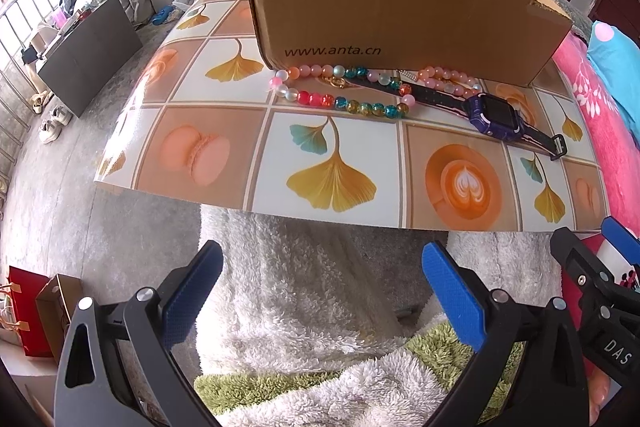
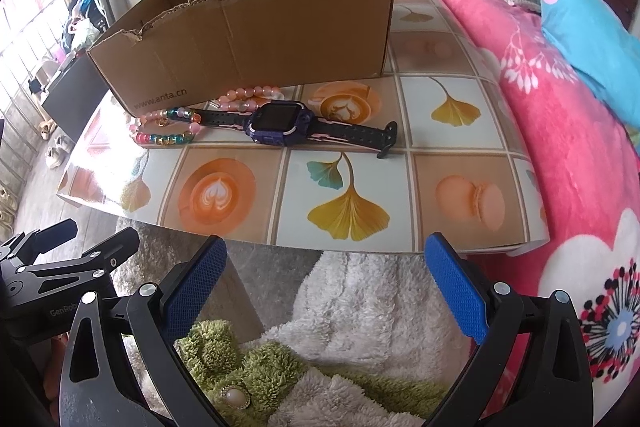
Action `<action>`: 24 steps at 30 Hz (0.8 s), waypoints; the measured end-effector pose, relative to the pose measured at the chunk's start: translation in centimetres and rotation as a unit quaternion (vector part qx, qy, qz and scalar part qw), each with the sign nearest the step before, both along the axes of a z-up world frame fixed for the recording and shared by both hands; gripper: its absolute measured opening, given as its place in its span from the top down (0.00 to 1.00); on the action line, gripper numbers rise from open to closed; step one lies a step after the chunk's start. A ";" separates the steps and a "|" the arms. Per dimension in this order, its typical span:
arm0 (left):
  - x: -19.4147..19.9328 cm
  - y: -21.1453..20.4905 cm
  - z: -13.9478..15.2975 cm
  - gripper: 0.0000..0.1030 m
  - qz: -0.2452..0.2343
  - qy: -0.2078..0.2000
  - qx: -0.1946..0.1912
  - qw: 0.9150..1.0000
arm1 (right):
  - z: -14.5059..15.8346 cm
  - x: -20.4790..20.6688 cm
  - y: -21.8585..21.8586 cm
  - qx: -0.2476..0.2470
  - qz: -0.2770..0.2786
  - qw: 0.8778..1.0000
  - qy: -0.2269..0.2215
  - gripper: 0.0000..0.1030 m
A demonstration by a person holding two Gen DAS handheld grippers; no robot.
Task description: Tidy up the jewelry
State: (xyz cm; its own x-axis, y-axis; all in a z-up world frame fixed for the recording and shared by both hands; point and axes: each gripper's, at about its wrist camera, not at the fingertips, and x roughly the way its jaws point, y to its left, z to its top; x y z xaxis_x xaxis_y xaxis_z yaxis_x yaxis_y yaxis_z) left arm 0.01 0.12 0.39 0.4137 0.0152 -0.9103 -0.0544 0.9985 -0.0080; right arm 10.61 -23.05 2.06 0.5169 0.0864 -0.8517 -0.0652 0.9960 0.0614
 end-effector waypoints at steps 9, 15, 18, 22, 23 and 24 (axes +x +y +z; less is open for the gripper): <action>0.0 0.0 0.1 0.05 0.001 0.000 0.002 1.000 | 0.0 0.0 0.0 0.002 0.001 1.000 0.001 0.08; 0.0 0.0 0.1 0.05 0.001 0.000 0.002 1.000 | -0.2 -0.1 0.0 0.001 0.003 1.000 0.002 0.08; 0.0 0.0 0.0 0.05 0.000 0.000 0.002 1.000 | -0.2 -0.1 0.0 0.002 0.002 1.000 0.002 0.08; -0.2 0.1 -0.1 0.05 -0.002 0.000 -0.001 1.000 | -0.3 -0.2 0.1 0.000 0.002 1.000 0.004 0.08; -0.2 0.1 -0.1 0.05 -0.002 0.000 -0.002 1.000 | -0.3 -0.2 0.1 -0.001 0.002 1.000 0.004 0.08; -0.2 0.2 -0.2 0.05 -0.002 -0.001 -0.005 1.000 | -0.4 -0.2 0.1 -0.002 0.000 1.000 0.004 0.08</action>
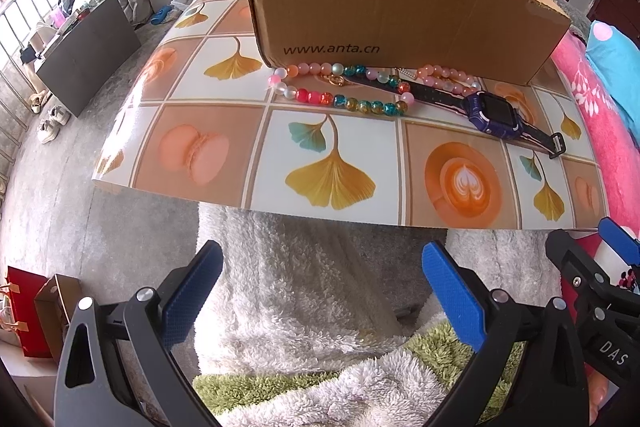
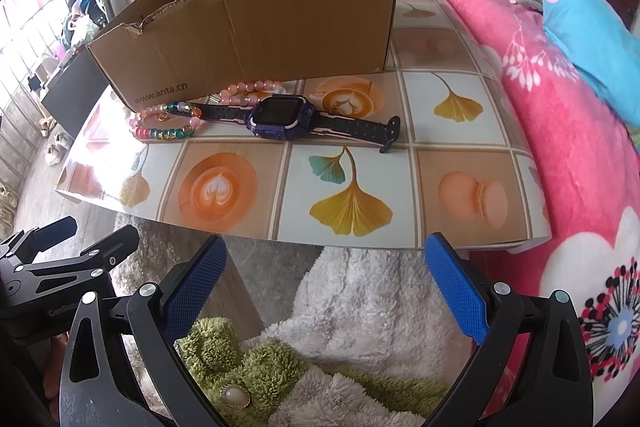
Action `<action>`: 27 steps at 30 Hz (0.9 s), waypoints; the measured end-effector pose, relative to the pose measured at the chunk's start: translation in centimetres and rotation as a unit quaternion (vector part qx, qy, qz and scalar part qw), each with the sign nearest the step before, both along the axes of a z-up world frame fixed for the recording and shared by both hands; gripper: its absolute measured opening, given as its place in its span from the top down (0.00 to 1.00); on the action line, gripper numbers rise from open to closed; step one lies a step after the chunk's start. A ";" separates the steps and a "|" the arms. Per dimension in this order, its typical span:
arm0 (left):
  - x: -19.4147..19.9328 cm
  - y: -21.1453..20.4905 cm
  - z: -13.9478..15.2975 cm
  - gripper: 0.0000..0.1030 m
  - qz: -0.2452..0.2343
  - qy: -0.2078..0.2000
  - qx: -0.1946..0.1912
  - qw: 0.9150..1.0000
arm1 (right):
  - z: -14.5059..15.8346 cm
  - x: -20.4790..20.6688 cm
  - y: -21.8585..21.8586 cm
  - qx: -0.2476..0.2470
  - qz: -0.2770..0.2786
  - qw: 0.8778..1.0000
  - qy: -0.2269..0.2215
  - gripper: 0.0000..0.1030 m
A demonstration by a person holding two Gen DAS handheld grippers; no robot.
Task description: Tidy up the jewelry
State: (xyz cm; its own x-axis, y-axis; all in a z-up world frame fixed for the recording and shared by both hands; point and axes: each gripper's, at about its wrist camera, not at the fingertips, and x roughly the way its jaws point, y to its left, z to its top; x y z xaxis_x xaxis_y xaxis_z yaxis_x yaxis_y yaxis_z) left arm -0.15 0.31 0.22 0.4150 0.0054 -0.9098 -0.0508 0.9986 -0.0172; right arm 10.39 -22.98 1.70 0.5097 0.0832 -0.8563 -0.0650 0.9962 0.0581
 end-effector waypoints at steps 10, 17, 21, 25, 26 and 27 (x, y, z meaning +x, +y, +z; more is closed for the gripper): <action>0.2 -0.2 0.2 0.05 -0.009 -0.003 -0.001 1.000 | 0.1 -0.3 -0.1 -0.009 -0.011 1.000 -0.004 0.08; 0.4 -0.4 0.3 0.05 -0.010 -0.002 0.001 1.000 | 0.1 -0.2 0.0 -0.012 -0.009 1.000 -0.004 0.08; 0.7 -0.5 0.2 0.05 -0.011 0.000 0.004 1.000 | 0.0 0.0 -0.1 -0.012 -0.010 1.000 -0.002 0.08; 1.5 -0.6 0.3 0.05 -0.015 -0.005 0.009 1.000 | -0.1 0.6 -0.4 -0.010 -0.015 1.000 -0.003 0.08; 1.8 -0.6 0.3 0.05 -0.016 -0.007 0.011 1.000 | -0.1 0.7 -0.6 -0.012 -0.018 1.000 -0.006 0.08; 2.1 -0.6 0.3 0.05 -0.018 -0.009 0.013 1.000 | 0.0 1.0 -0.8 -0.015 -0.022 1.000 -0.011 0.08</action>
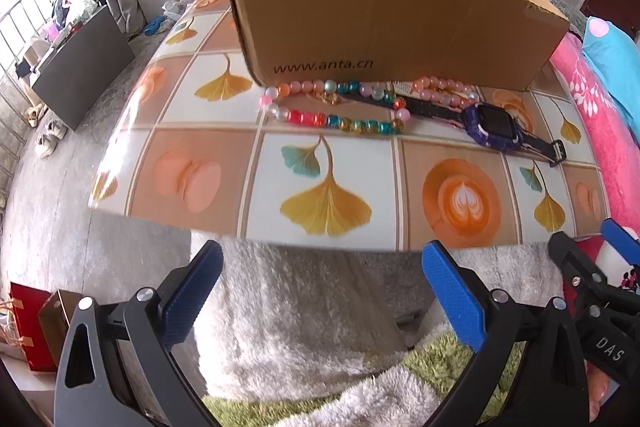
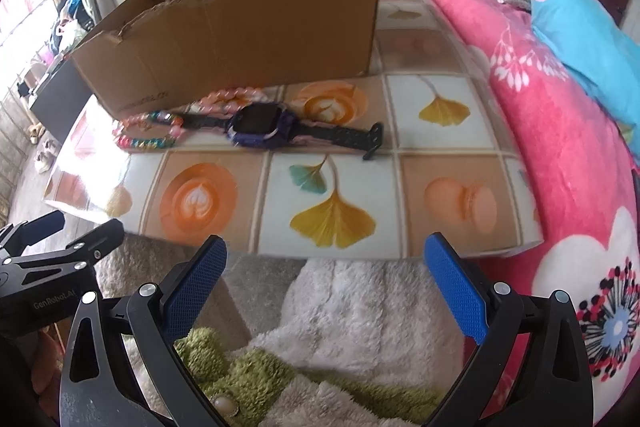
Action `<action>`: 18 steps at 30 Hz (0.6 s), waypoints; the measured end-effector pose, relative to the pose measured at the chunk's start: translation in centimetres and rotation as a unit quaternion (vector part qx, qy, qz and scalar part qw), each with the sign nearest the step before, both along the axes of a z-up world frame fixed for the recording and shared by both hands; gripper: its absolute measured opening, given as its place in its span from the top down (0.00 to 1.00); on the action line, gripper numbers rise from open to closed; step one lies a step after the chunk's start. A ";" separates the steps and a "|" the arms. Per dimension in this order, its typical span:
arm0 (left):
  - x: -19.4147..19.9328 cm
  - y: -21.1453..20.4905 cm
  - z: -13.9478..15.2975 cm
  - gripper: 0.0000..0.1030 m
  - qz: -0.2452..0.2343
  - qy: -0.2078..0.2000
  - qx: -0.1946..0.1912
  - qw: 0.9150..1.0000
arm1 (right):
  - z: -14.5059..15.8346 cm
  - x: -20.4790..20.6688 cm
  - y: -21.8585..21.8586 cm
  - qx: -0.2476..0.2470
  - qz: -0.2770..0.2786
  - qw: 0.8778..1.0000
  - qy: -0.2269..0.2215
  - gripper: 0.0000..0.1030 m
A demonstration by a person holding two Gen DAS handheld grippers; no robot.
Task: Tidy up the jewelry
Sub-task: 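Move both grippers toward the purple smartwatch beside the box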
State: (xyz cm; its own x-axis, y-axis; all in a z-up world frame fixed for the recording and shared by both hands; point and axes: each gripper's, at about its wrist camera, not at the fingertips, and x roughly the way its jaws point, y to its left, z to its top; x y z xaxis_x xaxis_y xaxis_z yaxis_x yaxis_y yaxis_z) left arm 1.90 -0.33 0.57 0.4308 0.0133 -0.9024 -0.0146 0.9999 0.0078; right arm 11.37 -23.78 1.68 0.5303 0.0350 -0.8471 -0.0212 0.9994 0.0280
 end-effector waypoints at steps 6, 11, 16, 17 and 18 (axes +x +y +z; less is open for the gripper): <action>2.9 -0.5 -1.1 0.05 -0.021 0.002 0.025 0.999 | -0.5 2.1 -1.8 -0.009 -0.028 1.000 -0.006 0.08; 4.5 -0.8 -2.0 0.05 -0.038 0.014 0.031 0.999 | -1.8 4.2 -2.7 -0.004 -0.031 1.000 0.004 0.08; 5.3 -0.9 -2.1 0.05 -0.049 0.012 0.028 0.998 | -3.2 5.5 -2.6 -0.012 -0.002 1.000 0.021 0.08; 5.3 -0.8 -2.1 0.05 -0.050 0.013 0.026 0.998 | -3.3 5.6 -2.7 -0.013 0.005 1.000 0.021 0.08; 5.4 -0.7 -2.1 0.05 -0.052 0.014 0.023 0.998 | -3.4 5.7 -2.7 -0.013 0.013 1.000 0.017 0.08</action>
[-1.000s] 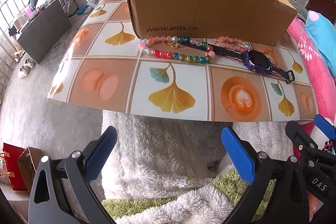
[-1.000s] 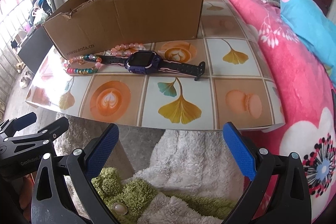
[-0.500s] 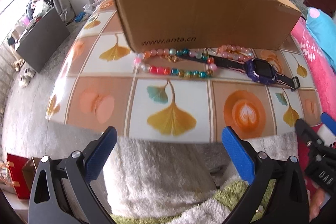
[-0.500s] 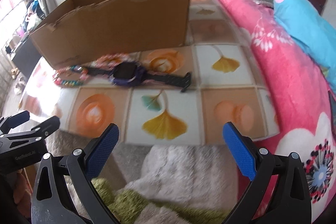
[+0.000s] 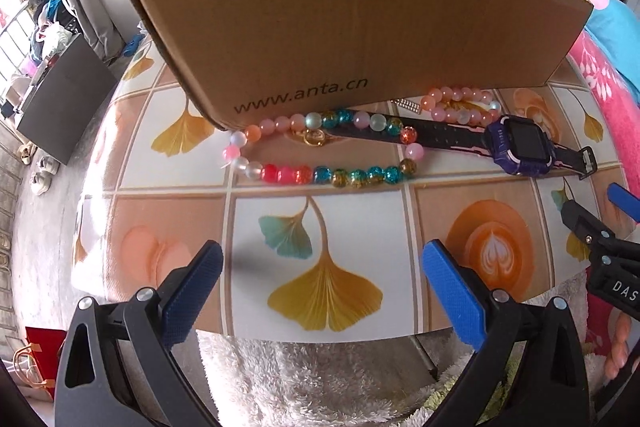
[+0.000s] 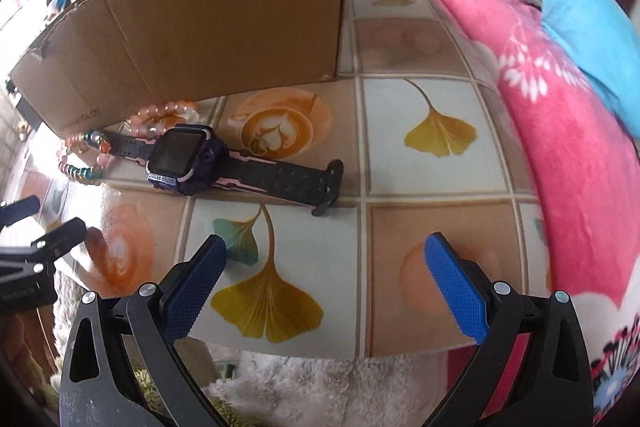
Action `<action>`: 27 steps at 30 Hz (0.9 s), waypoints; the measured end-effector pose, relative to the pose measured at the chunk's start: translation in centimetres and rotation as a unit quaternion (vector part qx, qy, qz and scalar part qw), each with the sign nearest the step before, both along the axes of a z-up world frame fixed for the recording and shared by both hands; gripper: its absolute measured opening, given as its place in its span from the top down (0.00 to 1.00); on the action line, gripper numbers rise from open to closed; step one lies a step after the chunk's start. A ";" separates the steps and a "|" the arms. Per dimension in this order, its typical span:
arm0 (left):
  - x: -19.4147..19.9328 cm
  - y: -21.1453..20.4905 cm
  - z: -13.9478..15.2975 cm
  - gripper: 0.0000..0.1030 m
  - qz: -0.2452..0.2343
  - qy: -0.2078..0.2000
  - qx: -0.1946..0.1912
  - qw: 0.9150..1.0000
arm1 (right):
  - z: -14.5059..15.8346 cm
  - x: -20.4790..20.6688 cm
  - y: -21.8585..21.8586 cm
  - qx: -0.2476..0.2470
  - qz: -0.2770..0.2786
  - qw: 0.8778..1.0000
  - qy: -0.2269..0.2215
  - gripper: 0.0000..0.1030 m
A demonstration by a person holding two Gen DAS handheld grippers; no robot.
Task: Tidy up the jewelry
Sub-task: 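Move both grippers toward the purple smartwatch beside the box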
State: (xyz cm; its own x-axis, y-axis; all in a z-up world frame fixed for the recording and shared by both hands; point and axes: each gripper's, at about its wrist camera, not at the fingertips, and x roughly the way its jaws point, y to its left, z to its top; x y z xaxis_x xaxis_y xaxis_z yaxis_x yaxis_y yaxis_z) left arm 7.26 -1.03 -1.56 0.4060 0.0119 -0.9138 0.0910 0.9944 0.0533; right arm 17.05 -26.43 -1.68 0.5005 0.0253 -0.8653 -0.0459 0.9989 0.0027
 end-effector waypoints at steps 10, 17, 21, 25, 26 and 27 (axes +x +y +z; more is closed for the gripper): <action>0.7 1.2 -0.5 0.04 -0.028 -0.010 -0.019 0.999 | -0.4 0.4 -1.0 0.009 0.080 0.997 -0.005 0.08; 0.5 1.5 0.2 0.04 -0.058 -0.056 -0.014 0.997 | 1.7 1.0 -1.2 0.030 0.160 0.986 -0.020 0.08; 0.3 1.3 2.6 0.08 -0.104 -0.109 -0.039 0.988 | 2.8 1.4 -0.5 0.059 0.227 0.971 -0.043 0.17; 1.1 0.1 3.6 0.24 -0.173 -0.128 -0.044 0.976 | 2.4 2.9 0.5 0.072 0.278 0.957 -0.026 0.37; 1.3 -0.1 3.6 0.29 -0.186 -0.125 -0.046 0.973 | 2.3 2.6 1.0 0.069 0.286 0.955 -0.024 0.42; 1.6 -0.5 3.6 0.32 -0.200 -0.121 -0.050 0.971 | 2.1 2.9 1.2 0.063 0.295 0.953 -0.021 0.44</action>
State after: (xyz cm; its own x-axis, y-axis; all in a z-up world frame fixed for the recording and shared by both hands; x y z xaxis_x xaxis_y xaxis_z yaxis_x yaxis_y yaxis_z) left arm 8.83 -1.49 2.01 0.5627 -0.2742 -0.7798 0.4676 0.8835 0.0267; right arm 19.97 -25.25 0.44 0.4012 0.4157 -0.8162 -0.6018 0.7914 0.1073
